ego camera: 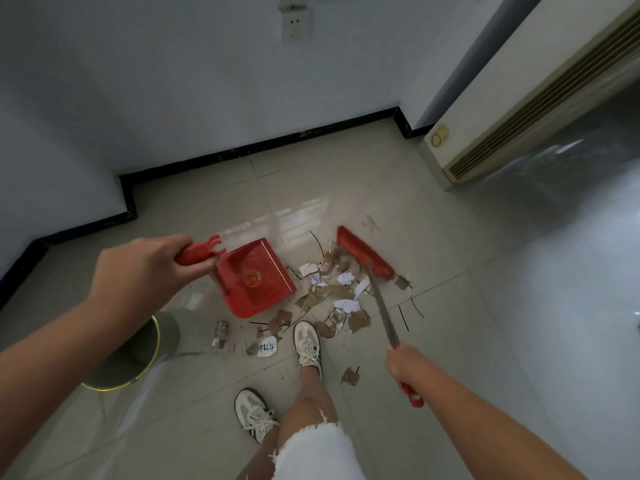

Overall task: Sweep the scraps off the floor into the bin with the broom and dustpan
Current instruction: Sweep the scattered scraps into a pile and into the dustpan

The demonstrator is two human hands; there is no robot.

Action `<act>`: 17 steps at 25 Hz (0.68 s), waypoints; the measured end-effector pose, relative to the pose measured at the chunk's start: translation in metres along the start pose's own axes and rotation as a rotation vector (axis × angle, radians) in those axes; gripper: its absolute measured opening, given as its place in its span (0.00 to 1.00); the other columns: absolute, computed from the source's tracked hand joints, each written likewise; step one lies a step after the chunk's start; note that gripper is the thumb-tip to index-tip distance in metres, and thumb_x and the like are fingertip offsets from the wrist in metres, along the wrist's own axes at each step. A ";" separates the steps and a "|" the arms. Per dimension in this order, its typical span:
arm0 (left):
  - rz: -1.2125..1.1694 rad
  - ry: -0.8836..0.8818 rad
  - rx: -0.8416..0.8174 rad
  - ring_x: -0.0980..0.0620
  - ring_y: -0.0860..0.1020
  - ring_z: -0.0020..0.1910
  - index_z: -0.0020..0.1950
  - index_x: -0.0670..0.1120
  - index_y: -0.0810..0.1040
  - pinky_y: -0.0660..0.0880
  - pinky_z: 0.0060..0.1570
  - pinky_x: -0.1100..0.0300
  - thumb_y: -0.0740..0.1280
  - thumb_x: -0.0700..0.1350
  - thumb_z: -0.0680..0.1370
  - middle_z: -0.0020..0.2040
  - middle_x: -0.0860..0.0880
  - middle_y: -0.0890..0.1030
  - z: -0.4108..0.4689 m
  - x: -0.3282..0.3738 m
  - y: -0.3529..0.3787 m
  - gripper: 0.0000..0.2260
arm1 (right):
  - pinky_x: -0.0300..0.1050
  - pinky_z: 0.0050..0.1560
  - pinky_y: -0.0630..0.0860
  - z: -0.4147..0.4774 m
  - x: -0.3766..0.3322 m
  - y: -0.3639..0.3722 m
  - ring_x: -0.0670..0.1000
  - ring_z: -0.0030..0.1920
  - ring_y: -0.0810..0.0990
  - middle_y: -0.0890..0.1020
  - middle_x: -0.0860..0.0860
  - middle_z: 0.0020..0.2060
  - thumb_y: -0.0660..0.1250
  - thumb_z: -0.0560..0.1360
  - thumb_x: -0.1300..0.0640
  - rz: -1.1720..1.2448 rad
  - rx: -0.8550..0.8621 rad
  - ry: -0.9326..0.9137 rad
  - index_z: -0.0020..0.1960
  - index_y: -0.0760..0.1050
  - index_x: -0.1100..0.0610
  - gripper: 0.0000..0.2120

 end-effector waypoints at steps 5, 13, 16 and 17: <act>-0.021 -0.060 0.029 0.51 0.70 0.20 0.32 0.48 0.73 0.71 0.21 0.60 0.55 0.71 0.70 0.23 0.51 0.71 -0.024 -0.005 -0.020 0.26 | 0.39 0.28 0.69 -0.041 0.051 -0.020 0.56 0.32 0.81 0.77 0.53 0.30 0.54 0.79 0.46 -0.157 0.119 -0.225 0.44 0.73 0.57 0.17; 0.025 0.027 0.051 0.50 0.70 0.21 0.34 0.46 0.75 0.70 0.21 0.60 0.61 0.69 0.73 0.23 0.50 0.72 -0.010 0.042 -0.024 0.26 | 0.40 0.22 0.69 -0.030 0.162 -0.095 0.52 0.18 0.70 0.74 0.57 0.23 0.55 0.79 0.44 0.179 0.224 -0.072 0.40 0.71 0.61 0.21; 0.039 0.097 0.012 0.52 0.71 0.20 0.37 0.45 0.78 0.69 0.21 0.62 0.62 0.67 0.73 0.24 0.50 0.74 0.006 0.075 -0.013 0.25 | 0.41 0.25 0.67 0.003 0.197 -0.102 0.52 0.19 0.70 0.72 0.58 0.21 0.57 0.79 0.46 0.410 0.224 0.042 0.36 0.70 0.65 0.24; 0.047 0.119 0.000 0.52 0.70 0.20 0.37 0.44 0.78 0.67 0.21 0.64 0.63 0.65 0.73 0.24 0.50 0.73 0.012 0.084 -0.011 0.23 | 0.41 0.26 0.66 0.010 0.206 -0.103 0.53 0.21 0.71 0.73 0.59 0.22 0.57 0.79 0.48 0.469 0.221 0.078 0.35 0.70 0.66 0.23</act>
Point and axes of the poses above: each hand's wrist, its own z-axis towards the middle knuckle, its own y-axis out of the palm, x = y × z, the point moved 5 cm from there along z, towards the middle knuckle
